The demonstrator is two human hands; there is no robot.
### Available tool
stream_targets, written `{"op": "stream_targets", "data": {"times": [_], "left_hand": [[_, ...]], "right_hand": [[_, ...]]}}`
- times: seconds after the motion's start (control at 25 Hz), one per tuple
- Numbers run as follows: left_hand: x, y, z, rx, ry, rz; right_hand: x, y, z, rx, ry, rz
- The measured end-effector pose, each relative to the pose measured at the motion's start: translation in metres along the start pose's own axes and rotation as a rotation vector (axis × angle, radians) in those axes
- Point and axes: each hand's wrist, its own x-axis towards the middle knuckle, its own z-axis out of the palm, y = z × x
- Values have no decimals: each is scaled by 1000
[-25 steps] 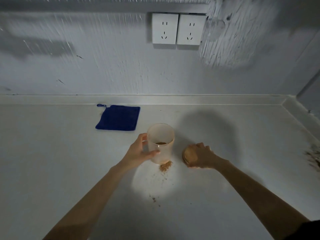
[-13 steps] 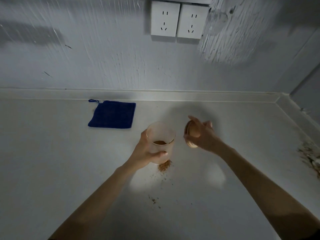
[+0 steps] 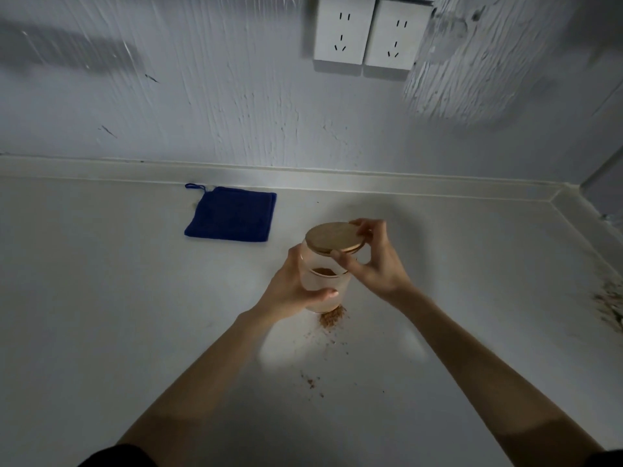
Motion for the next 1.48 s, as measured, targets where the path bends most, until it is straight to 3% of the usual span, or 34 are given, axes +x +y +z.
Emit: {"op": "stream_targets", "data": {"times": [0.56,1.08,1.48], "left_hand": [[1,-5,2,15,4,0],[4,-10,2,-6,-39,5],[4,-11,8,11,27,45]], "right_hand": [[-6,20,-8,-530,-381,-150],[16,-9,4,-619,-451,-162],[10,5,19,-577,-314,-188]]}}
